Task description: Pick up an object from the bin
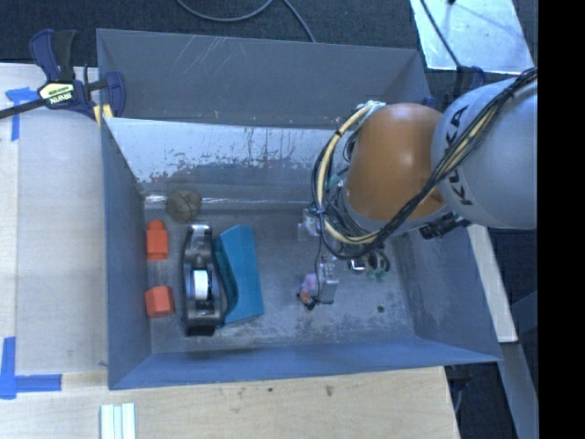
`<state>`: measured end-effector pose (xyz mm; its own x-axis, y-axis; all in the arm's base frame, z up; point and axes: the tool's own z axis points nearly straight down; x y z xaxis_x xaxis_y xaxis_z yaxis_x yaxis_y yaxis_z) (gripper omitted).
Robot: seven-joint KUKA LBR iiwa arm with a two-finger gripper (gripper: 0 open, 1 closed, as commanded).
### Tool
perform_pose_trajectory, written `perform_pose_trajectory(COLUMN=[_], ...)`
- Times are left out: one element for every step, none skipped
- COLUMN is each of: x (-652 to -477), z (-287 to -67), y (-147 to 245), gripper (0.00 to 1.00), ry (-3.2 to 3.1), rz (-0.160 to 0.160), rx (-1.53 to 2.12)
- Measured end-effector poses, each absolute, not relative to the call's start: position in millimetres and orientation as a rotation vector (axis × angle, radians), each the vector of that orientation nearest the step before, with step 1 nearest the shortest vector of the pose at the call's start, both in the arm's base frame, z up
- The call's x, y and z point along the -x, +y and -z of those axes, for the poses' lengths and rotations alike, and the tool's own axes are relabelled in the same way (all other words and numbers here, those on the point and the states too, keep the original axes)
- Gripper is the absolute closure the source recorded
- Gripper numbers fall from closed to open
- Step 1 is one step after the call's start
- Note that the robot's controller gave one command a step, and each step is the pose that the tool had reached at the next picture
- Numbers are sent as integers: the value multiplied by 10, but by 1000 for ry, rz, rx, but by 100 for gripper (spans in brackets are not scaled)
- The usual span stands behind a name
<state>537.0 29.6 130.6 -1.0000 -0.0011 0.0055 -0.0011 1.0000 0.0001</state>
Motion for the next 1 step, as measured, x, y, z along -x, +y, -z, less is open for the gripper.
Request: perform_pose_trajectory(x=[-5388], z=[-1351], y=[295], gripper=[0], ry=[-3144], rz=[0], rx=[-1])
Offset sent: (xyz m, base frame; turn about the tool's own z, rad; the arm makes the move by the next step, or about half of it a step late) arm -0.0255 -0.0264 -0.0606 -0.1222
